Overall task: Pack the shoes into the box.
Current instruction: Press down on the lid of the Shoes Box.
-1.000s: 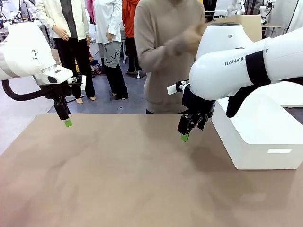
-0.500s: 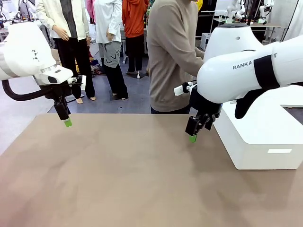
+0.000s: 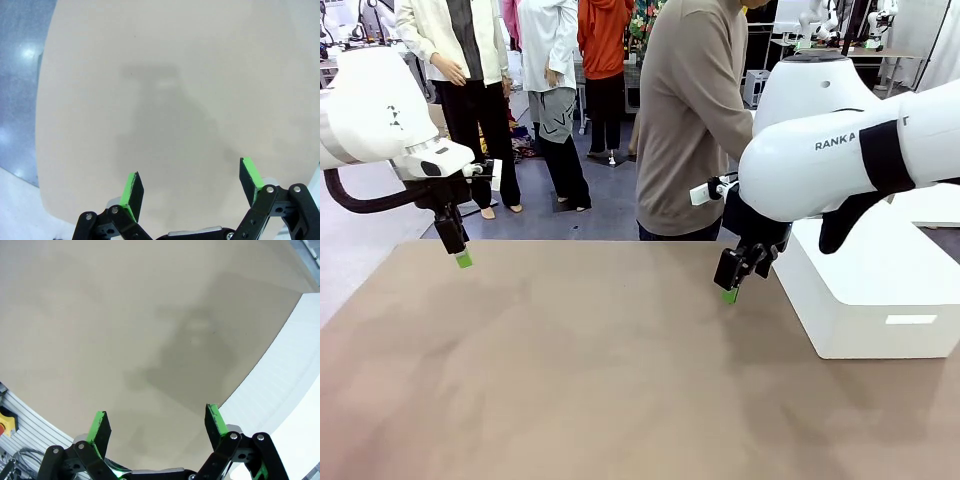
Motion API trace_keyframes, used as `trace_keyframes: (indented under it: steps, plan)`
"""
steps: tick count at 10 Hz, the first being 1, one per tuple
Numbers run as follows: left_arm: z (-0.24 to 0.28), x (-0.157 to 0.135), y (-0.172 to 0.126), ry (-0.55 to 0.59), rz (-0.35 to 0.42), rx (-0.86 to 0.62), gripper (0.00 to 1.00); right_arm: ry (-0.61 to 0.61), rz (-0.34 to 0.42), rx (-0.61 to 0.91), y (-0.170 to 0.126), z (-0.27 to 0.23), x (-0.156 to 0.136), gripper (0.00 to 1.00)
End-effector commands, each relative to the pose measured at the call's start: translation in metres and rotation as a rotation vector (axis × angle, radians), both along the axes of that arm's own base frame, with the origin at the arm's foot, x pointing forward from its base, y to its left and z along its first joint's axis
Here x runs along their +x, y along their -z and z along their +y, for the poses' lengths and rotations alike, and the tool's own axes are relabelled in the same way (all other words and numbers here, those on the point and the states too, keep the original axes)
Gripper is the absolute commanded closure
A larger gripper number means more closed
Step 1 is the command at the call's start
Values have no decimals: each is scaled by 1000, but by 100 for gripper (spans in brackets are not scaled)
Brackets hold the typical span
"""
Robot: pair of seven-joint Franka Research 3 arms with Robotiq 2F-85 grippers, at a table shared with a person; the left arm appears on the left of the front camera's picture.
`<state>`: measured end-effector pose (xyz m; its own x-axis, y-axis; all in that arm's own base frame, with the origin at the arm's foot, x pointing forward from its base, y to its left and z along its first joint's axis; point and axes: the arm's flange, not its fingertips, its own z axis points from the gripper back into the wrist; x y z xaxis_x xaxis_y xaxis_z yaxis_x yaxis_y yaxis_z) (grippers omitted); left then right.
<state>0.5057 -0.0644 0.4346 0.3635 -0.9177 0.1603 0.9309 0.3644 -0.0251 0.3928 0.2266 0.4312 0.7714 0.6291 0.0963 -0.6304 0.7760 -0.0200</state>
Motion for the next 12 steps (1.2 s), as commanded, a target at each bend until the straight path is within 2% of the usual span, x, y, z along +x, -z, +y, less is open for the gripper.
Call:
trace_keyframes:
  steps: [1,12]
  plan:
    - [3,-2,-2,4,0,1,0,-1,-4,3,-2,2,2,0]
    - [3,-2,-2,4,0,1,0,-1,-4,3,-2,2,2,0]
